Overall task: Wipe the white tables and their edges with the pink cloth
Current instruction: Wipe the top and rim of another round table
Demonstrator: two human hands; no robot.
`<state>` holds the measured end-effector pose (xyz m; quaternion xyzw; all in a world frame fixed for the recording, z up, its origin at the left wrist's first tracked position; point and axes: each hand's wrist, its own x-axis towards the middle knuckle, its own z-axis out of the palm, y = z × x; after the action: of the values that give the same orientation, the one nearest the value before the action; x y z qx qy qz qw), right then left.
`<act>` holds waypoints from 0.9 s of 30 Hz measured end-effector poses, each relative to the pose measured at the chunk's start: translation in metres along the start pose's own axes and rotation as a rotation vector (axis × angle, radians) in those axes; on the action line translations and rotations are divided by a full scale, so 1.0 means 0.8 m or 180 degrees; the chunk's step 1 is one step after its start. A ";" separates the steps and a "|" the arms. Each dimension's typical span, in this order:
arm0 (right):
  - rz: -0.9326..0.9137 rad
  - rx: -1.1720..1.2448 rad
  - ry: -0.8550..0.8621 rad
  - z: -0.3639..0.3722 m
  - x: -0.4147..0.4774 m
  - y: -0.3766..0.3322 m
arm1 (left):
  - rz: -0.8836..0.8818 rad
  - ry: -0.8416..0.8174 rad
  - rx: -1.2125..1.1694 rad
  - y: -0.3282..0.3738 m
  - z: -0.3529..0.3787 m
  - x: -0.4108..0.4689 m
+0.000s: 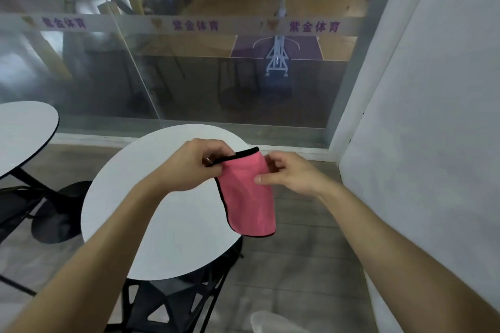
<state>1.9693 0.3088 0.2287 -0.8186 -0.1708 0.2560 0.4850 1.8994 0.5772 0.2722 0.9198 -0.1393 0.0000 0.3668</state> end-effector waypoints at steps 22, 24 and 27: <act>0.0216 0.0292 0.0976 0.043 -0.033 0.107 | -0.1971 0.0941 -0.1472 -0.034 0.153 -0.055; 0.0066 0.0204 0.1032 0.046 -0.037 0.106 | -0.1734 0.0919 -0.1127 -0.030 0.146 -0.055; -0.0338 -0.0106 0.1183 0.042 -0.039 0.105 | -0.1395 0.0793 -0.0537 -0.022 0.136 -0.057</act>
<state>1.9266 0.2768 0.1494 -0.8495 -0.1254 0.0717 0.5074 1.8491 0.5276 0.1762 0.8871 0.1100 0.0221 0.4477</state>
